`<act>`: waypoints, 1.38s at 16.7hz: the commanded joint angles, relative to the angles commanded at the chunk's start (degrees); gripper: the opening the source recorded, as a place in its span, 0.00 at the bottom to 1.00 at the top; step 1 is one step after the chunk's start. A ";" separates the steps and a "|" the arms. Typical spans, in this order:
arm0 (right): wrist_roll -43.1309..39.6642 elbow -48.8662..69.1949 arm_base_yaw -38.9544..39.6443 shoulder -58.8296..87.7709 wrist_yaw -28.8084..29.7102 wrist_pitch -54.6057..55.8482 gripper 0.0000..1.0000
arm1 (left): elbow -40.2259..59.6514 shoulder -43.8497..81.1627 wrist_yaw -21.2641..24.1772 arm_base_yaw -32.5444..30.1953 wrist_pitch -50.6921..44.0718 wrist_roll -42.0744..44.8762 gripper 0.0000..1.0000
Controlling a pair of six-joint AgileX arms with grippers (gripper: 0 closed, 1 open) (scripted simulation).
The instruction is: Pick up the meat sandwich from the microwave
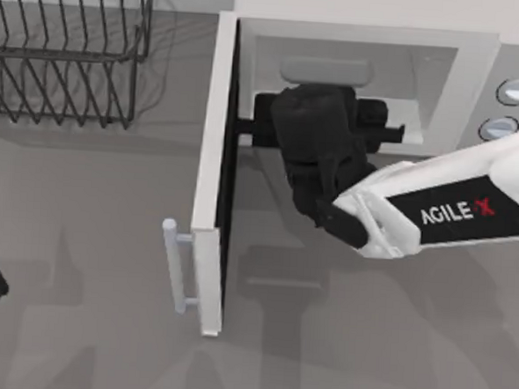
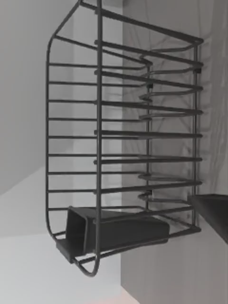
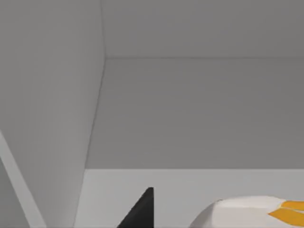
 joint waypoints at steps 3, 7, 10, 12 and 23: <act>0.33 -0.77 0.15 -2.31 -0.01 -2.23 0.00 | 0.00 0.00 0.00 0.00 0.00 0.00 1.00; 1.42 -3.44 0.58 -12.73 -0.11 -10.71 0.00 | 0.00 0.00 0.00 0.00 0.00 0.00 1.00; 2.29 -5.23 1.05 -19.29 -0.05 -16.81 0.00 | 0.00 0.00 0.00 0.00 0.00 0.00 1.00; 2.49 -5.71 1.14 -20.63 -0.06 -18.13 0.00 | 0.00 0.00 0.00 0.00 0.00 0.00 1.00; 2.62 -10.05 1.22 -8.27 0.37 -0.69 0.00 | 0.00 0.00 0.00 0.00 0.00 0.00 1.00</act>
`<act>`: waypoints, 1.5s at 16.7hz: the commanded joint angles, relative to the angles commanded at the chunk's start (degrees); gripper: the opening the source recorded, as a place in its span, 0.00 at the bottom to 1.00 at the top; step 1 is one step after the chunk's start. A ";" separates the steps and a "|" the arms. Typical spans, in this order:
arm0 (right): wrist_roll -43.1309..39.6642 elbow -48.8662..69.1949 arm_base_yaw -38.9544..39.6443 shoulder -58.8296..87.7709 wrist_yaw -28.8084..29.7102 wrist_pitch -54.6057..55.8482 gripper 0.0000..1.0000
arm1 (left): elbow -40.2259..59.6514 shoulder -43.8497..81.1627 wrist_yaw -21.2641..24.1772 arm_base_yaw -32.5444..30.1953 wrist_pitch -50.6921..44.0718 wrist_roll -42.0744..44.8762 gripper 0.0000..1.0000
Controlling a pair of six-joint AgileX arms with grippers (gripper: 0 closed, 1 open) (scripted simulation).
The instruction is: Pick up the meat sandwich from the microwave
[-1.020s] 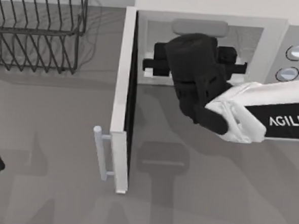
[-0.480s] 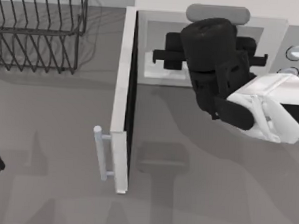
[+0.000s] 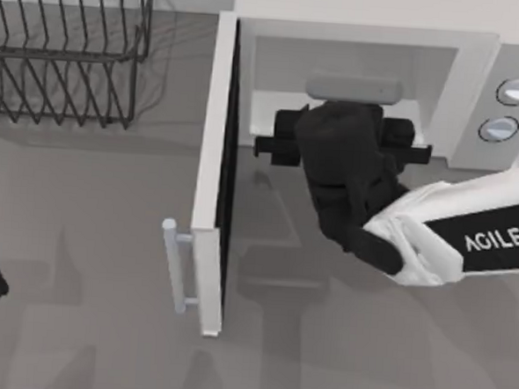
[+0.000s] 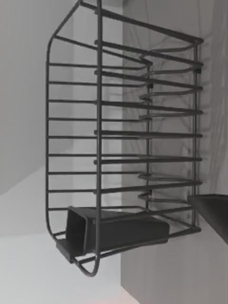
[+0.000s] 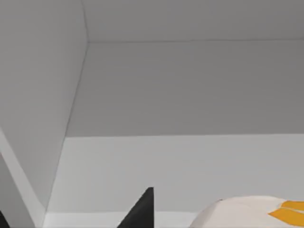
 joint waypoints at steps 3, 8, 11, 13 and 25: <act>-0.05 -2.91 0.00 5.89 -0.01 9.16 0.00 | 0.00 0.00 0.00 0.00 0.00 0.00 1.00; -0.10 -4.61 -0.05 9.18 -0.06 13.03 0.00 | 0.00 0.00 0.00 0.00 0.00 0.00 1.00; -0.10 -4.61 -0.05 9.18 -0.06 13.03 0.08 | 0.00 0.00 0.00 0.00 0.00 0.00 1.00; -0.10 -4.61 -0.05 9.18 -0.06 13.03 0.23 | 0.00 0.00 0.00 0.00 0.00 0.00 1.00; -0.10 -4.61 -0.05 9.18 -0.06 13.03 1.00 | 0.00 0.00 0.00 0.00 0.00 0.00 1.00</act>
